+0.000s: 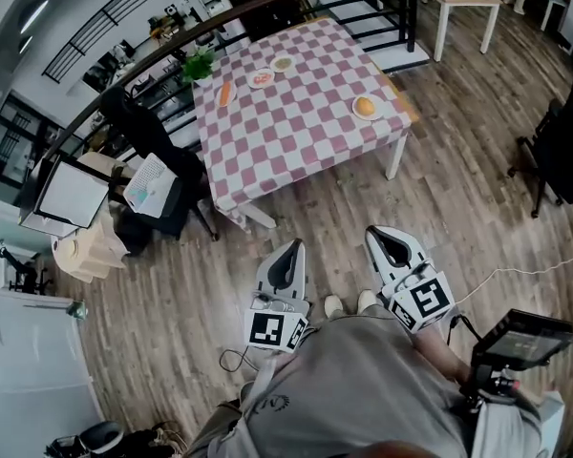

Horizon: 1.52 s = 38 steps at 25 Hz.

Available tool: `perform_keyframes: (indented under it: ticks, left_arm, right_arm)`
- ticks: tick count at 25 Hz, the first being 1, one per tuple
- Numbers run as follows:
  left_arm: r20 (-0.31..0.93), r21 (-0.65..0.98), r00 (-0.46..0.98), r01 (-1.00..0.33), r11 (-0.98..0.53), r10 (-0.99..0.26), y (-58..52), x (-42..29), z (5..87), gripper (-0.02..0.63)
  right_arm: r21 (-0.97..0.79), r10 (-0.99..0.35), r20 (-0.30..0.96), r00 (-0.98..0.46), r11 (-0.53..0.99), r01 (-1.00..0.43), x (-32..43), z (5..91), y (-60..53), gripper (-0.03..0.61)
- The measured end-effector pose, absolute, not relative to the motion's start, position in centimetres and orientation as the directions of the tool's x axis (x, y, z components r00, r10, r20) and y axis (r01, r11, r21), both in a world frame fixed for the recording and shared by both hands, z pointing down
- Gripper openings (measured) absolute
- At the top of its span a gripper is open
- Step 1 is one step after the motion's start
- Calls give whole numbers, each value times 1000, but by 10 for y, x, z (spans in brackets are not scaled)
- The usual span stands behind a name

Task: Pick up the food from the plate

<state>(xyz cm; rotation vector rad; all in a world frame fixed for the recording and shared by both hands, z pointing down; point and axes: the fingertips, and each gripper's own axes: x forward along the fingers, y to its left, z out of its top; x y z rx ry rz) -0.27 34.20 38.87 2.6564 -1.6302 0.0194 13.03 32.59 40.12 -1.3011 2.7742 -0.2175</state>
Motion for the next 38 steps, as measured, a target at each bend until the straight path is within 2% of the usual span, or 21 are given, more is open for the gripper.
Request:
perform_keyframes:
  ticks: [3, 8, 23, 31, 38]
  left_arm:
    - [45, -9, 434, -900, -435, -900, 348, 3, 388, 9]
    - [53, 33, 384, -923, -383, -922, 355, 13, 405, 9]
    - [28, 50, 311, -950, -309, -950, 345, 24, 397, 9]
    - [14, 62, 323, -945, -322, -946, 318, 24, 401, 9]
    - [43, 47, 363, -931, -361, -931, 283, 29, 421, 9]
  right_arm:
    - [-185, -744, -1, -668, 657, -731, 137, 411, 327, 15]
    - [-79, -718, 4, -696, 694, -716, 153, 424, 305, 15]
    - [-142, -722, -64, -689, 690, -709, 193, 398, 279, 15]
    - [-134, -755, -29, -655, 653, -746, 211, 409, 255, 15]
    - [-116, -755, 5, -655, 651, -751, 198, 414, 222, 15]
